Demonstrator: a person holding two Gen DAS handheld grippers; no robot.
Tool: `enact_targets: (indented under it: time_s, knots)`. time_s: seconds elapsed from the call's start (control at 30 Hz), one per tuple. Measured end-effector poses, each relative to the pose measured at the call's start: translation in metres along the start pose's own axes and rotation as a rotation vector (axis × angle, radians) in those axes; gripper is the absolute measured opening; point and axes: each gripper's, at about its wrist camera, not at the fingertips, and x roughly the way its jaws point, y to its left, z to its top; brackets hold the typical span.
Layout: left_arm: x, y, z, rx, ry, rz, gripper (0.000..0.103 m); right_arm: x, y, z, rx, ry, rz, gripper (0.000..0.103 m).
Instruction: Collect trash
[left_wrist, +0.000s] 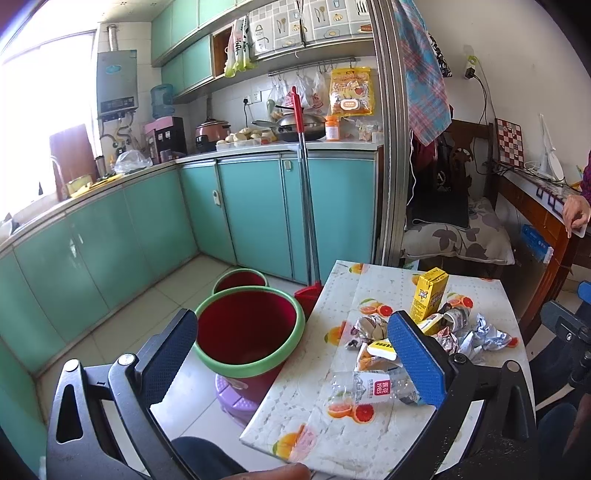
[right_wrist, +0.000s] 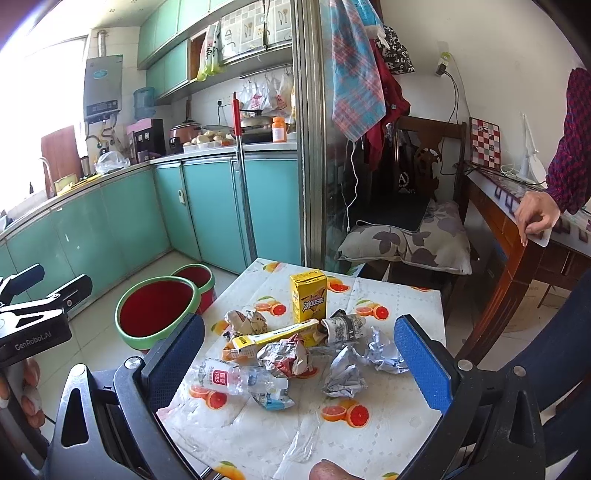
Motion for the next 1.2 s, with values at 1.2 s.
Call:
enact_targets:
  time_s: [1.2]
  knots:
    - [-0.007,0.001,0.004,0.001,-0.026,0.009,0.103,-0.014,0.007,0.005,-0.008,-0.035,0.011,0.103]
